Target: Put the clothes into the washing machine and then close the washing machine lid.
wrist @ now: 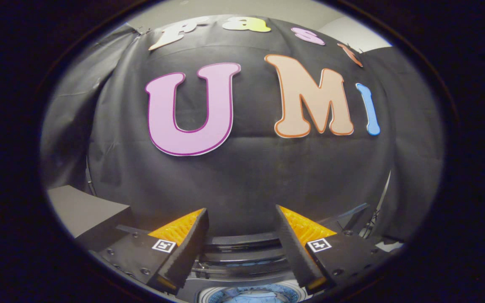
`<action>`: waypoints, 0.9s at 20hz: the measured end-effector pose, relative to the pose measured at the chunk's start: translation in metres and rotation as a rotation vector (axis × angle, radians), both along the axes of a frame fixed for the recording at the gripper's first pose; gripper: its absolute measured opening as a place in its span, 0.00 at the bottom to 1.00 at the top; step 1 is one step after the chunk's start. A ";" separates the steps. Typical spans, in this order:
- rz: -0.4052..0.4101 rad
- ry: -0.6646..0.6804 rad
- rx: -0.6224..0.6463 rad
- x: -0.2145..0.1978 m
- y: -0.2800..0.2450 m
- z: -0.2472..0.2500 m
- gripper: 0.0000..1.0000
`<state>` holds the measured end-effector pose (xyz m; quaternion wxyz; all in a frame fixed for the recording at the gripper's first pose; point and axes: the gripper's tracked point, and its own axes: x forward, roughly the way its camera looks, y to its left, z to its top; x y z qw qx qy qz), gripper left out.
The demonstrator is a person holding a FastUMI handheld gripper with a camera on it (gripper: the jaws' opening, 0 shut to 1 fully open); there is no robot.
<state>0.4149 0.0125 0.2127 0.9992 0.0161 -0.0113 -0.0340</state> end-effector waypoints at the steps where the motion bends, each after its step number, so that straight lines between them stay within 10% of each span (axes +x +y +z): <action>1: 0.001 -0.006 0.005 -0.001 0.000 -0.001 0.97; 18: -0.007 -0.014 0.005 -0.012 0.008 -0.001 0.96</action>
